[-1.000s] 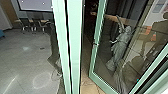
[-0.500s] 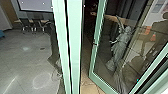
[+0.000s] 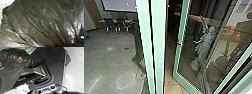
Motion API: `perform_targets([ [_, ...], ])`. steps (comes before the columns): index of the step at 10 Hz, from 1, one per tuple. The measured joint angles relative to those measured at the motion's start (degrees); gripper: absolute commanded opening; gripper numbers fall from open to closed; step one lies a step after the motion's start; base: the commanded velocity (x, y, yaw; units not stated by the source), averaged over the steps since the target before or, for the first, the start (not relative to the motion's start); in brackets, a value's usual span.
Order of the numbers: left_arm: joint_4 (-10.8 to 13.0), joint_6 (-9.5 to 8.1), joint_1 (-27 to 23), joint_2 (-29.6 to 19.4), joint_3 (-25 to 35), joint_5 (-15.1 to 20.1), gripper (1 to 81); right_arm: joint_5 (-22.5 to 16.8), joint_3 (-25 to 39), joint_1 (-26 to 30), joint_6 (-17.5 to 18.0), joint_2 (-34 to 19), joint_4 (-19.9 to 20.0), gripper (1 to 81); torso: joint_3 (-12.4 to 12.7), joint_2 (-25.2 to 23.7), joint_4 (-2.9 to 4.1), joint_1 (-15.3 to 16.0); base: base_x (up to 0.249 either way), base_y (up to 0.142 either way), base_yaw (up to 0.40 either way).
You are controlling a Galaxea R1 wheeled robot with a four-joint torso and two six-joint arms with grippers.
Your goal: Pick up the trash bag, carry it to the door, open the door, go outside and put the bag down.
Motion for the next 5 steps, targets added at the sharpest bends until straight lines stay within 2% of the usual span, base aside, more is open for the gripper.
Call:
perform_targets([
  [5,0.6,-0.02,0.0,0.6,-3.5,-0.8,1.0,0.3,-16.4,0.0,-0.7,10.0,0.6,81.1,0.0,0.0,0.00,0.0,0.000,0.000,0.000],
])
